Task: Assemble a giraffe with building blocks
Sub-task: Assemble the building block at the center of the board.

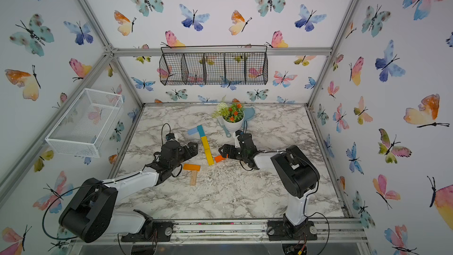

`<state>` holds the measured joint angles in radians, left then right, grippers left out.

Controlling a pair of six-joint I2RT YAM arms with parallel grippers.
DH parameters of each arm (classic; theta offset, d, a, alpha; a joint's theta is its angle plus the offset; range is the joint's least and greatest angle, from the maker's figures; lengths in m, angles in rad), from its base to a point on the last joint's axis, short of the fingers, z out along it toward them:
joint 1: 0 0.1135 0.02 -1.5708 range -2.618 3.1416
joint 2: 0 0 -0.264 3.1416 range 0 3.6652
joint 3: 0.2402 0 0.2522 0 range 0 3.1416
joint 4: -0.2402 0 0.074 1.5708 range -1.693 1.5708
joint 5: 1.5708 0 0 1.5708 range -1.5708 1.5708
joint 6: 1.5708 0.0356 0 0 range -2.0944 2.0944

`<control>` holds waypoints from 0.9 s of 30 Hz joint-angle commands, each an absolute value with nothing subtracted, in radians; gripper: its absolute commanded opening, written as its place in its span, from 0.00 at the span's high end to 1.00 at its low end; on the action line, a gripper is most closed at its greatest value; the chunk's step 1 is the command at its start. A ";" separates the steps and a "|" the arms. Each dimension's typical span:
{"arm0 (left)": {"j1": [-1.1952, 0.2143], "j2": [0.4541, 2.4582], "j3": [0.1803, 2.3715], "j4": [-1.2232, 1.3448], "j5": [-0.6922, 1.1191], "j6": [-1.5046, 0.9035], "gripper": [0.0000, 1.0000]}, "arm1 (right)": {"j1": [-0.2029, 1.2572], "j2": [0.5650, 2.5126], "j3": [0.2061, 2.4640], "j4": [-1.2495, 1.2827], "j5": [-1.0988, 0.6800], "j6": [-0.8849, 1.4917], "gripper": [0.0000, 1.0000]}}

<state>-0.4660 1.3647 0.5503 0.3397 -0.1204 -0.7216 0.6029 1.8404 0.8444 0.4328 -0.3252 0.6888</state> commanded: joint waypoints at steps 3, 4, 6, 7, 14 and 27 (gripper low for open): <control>-0.462 1.374 0.571 0.341 -0.104 -0.706 0.02 | 0.614 1.837 0.841 0.436 -0.325 0.690 0.05; -0.463 1.374 0.571 0.342 -0.104 -0.707 0.02 | 0.615 1.840 0.842 0.436 -0.325 0.690 0.05; -0.462 1.374 0.571 0.342 -0.106 -0.706 0.02 | 0.617 1.842 0.841 0.440 -0.325 0.693 0.05; -0.463 1.374 0.571 0.342 -0.108 -0.705 0.02 | 0.619 1.844 0.841 0.443 -0.327 0.695 0.05; -0.463 1.376 0.571 0.341 -0.110 -0.703 0.02 | 0.629 1.836 0.821 0.448 -0.321 0.702 0.05; -0.462 1.381 0.572 0.343 -0.104 -0.704 0.02 | 0.638 1.815 0.773 0.479 -0.317 0.718 0.05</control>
